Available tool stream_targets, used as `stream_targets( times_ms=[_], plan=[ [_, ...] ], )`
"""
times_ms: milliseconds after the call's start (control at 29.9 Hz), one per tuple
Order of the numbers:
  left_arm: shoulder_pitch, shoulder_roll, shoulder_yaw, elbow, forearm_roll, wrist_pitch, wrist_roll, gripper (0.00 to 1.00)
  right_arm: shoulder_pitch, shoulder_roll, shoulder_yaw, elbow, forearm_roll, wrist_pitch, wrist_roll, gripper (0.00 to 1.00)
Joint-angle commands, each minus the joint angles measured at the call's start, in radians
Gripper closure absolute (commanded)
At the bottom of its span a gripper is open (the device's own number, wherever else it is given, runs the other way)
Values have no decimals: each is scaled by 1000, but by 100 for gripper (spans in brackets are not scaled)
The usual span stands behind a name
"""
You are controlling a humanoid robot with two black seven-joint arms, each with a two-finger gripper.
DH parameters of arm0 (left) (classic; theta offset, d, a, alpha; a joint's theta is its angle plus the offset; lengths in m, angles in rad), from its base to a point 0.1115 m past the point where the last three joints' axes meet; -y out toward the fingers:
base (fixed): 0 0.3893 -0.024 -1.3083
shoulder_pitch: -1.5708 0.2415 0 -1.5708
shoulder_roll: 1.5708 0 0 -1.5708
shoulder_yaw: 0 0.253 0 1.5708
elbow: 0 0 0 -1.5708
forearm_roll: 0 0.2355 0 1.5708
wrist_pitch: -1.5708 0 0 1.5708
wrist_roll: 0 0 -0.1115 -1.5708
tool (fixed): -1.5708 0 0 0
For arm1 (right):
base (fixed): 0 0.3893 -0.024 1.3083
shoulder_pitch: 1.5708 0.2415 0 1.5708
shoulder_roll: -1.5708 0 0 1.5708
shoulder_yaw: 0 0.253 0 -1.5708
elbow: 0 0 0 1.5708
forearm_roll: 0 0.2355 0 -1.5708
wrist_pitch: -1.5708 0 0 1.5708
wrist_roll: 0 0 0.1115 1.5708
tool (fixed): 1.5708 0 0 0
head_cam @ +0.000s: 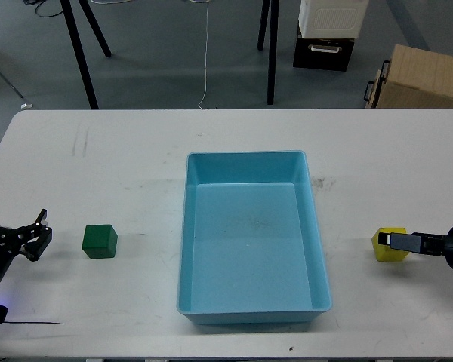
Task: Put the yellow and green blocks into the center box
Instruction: 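Lower the right gripper onto the yellow cube, then close the right gripper around the yellow cube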
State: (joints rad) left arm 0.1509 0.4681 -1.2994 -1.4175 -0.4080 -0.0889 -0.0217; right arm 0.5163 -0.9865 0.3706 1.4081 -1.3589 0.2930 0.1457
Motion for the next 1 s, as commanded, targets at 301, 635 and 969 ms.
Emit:
stream_targets(
  times_ms=[301,635,969],
  plan=[
    [-1,0,0,8,0,0,0,0,41,14,-39,-14,9,0,2,2],
    [-2,0,0,11,0,0,0,0,71,20,-105,-20,11,0,2,2],
    [-13,-5,5,48,2,-2,2,0,85,20,-125,-26,12,0,2,2]
  ],
)
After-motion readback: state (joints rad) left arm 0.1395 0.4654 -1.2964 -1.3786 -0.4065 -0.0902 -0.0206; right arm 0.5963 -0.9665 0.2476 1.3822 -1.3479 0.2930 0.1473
